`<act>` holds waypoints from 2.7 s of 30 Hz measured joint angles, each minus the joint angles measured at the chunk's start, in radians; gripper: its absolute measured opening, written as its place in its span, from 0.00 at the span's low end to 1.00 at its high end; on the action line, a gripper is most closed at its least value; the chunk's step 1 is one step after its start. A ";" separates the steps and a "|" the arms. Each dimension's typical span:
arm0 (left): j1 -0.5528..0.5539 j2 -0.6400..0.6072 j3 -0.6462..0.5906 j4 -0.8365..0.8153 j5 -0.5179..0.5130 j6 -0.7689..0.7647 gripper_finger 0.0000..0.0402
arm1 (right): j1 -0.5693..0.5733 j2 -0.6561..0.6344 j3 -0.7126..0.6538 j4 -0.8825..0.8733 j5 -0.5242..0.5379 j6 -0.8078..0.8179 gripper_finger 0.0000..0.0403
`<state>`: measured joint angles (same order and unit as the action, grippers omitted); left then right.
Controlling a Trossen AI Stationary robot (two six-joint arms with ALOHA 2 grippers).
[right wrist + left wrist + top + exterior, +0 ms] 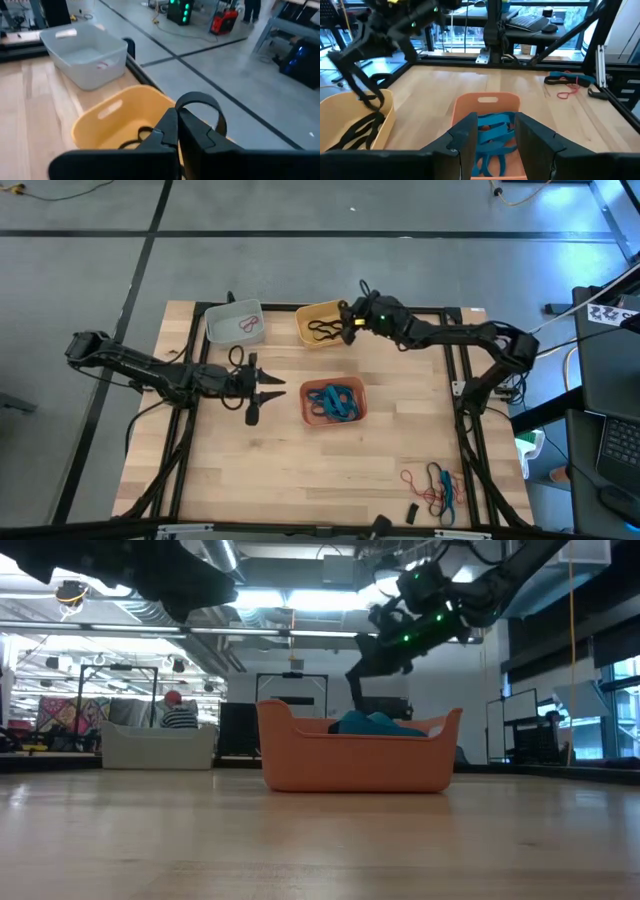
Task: Sort rubber bands into baskets
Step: Put the black rubber band into the yellow bin
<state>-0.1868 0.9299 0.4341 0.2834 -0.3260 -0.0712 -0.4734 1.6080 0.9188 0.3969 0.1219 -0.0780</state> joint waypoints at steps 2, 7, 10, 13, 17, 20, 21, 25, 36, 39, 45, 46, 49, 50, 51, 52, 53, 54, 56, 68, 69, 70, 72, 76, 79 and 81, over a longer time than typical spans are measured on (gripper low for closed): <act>0.000 0.000 -0.002 0.003 0.000 0.012 0.32 | 0.001 0.022 0.000 0.003 0.000 0.000 0.01; 0.000 0.000 -0.002 0.004 0.000 0.014 0.32 | 0.001 0.048 0.000 0.000 0.028 0.014 0.01; 0.000 0.000 -0.002 -0.003 0.000 0.015 0.32 | 0.001 0.055 0.000 -0.004 0.024 0.048 0.04; 0.000 0.000 -0.002 -0.004 0.000 0.015 0.32 | 0.001 0.056 0.000 -0.008 0.023 0.071 0.15; 0.000 0.000 -0.002 -0.005 0.000 0.007 0.32 | 0.003 0.057 0.000 -0.016 0.016 0.082 0.33; 0.000 0.000 -0.002 -0.014 0.000 -0.001 0.32 | 0.003 0.057 0.000 -0.030 -0.002 0.082 0.43; 0.000 0.000 -0.002 -0.013 0.000 -0.001 0.32 | 0.003 0.054 0.000 -0.043 -0.002 0.081 0.45; 0.000 0.000 -0.002 -0.015 0.000 -0.001 0.32 | 0.023 0.005 0.000 -0.138 -0.009 0.081 0.50; 0.000 0.004 -0.002 -0.039 0.001 -0.003 0.32 | 0.218 -0.257 0.000 -0.445 -0.010 0.111 0.48; -0.001 0.004 -0.002 -0.032 0.001 -0.005 0.32 | 0.300 -0.319 0.000 -0.552 -0.010 0.141 0.48; -0.004 0.026 -0.002 0.007 0.002 -0.006 0.32 | 0.498 -0.380 0.000 -0.740 -0.012 0.266 0.48; -0.004 0.036 -0.002 0.026 0.002 -0.006 0.32 | 0.533 -0.381 0.000 -0.768 -0.012 0.293 0.48; -0.006 0.075 -0.002 0.077 0.002 -0.005 0.32 | 0.634 -0.381 0.000 -0.838 -0.013 0.380 0.48; -0.007 0.089 -0.002 0.097 0.002 -0.005 0.32 | 0.667 -0.381 -0.001 -0.852 -0.012 0.413 0.48; -0.008 0.103 -0.002 0.114 0.002 -0.005 0.32 | 0.697 -0.381 -0.007 -0.854 -0.012 0.445 0.48; -0.010 0.118 -0.002 0.132 0.002 -0.005 0.32 | 0.728 -0.381 -0.013 -0.856 -0.012 0.476 0.48; -0.010 0.132 -0.002 0.152 0.002 -0.005 0.32 | 0.757 -0.380 -0.017 -0.863 -0.012 0.507 0.48; -0.010 0.145 -0.002 0.170 0.003 -0.005 0.32 | 0.786 -0.380 -0.018 -0.872 -0.012 0.535 0.48; -0.010 0.168 -0.002 0.192 0.003 -0.009 0.32 | 0.840 -0.380 -0.018 -0.882 -0.011 0.597 0.48; -0.034 0.233 -0.001 0.293 0.002 -0.022 0.32 | 1.099 -0.264 -0.019 -0.970 -0.002 1.005 0.48; -0.037 0.233 -0.001 0.293 0.002 -0.022 0.32 | 1.118 -0.249 -0.019 -0.985 -0.008 1.042 0.48; -0.041 0.233 -0.001 0.292 0.002 -0.021 0.32 | 1.134 -0.234 -0.019 -0.999 -0.010 1.077 0.48; -0.049 0.233 -0.001 0.298 0.002 -0.021 0.32 | 1.168 -0.205 -0.019 -1.038 -0.011 1.141 0.48; -0.061 0.233 -0.001 0.302 0.002 -0.024 0.32 | 1.227 -0.153 -0.019 -1.132 -0.060 1.256 0.48; -0.064 0.233 -0.001 0.312 0.002 -0.029 0.32 | 1.271 -0.127 -0.019 -1.181 -0.081 1.313 0.48; -0.063 0.233 -0.001 0.312 0.002 -0.032 0.32 | 1.300 -0.118 -0.019 -1.204 -0.092 1.342 0.48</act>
<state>-0.2501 1.1625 0.4328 0.5957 -0.3244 -0.1032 0.8265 1.4904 0.8997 -0.8076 0.0294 1.2641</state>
